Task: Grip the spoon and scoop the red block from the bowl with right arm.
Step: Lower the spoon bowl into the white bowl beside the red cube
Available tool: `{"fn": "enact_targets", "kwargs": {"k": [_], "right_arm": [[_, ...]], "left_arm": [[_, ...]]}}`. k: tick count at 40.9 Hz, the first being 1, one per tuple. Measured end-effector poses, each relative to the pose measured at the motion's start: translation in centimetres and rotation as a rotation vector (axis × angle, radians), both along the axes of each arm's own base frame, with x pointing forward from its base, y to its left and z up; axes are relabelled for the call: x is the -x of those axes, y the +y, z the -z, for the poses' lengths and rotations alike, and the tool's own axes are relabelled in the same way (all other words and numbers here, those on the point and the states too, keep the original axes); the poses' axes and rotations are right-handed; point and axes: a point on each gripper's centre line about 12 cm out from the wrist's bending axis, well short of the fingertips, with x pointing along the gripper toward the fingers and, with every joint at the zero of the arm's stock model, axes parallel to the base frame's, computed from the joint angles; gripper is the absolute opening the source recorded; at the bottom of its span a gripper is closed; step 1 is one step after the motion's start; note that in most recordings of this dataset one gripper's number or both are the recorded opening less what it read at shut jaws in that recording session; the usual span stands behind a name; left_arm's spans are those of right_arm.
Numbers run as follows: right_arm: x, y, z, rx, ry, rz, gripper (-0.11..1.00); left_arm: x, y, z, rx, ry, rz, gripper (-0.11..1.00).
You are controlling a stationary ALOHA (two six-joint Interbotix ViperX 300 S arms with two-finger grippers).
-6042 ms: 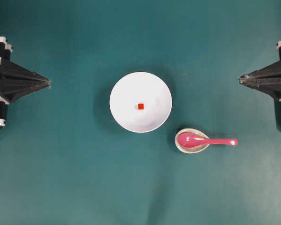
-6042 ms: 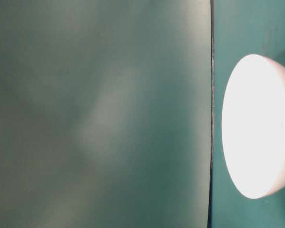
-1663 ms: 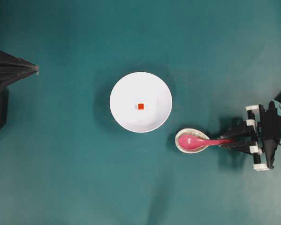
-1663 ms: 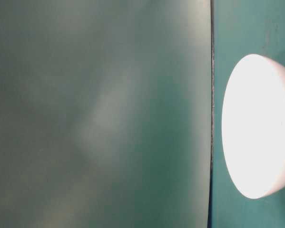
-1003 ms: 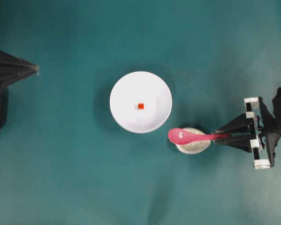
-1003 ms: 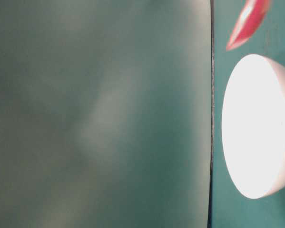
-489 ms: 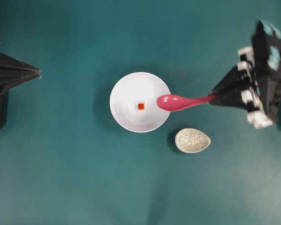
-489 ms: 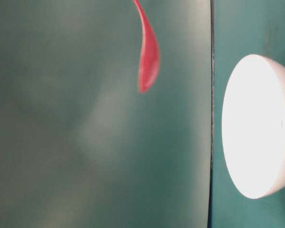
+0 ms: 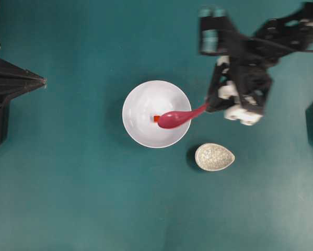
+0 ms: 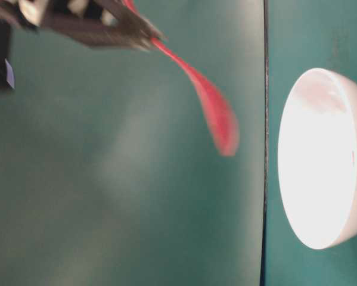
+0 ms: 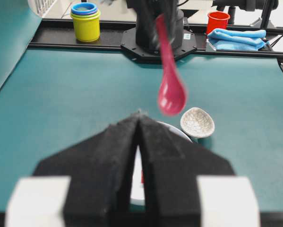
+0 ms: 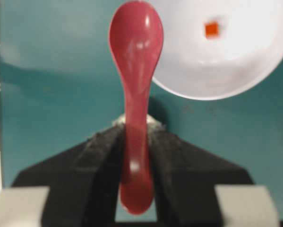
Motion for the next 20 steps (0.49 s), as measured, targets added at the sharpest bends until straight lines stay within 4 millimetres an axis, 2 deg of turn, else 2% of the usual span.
{"fn": "enact_targets", "kwargs": {"k": [8,20], "right_arm": [[-1.8,-0.8,1.7,0.076,0.162,-0.003,0.24],[-2.8,0.4,4.3,0.152,0.261,-0.077,0.24]], "left_arm": [[0.0,0.0,0.0,0.0,0.0,0.002,0.0],[0.0,0.0,-0.1,0.0,-0.002,0.0,0.0]]}}
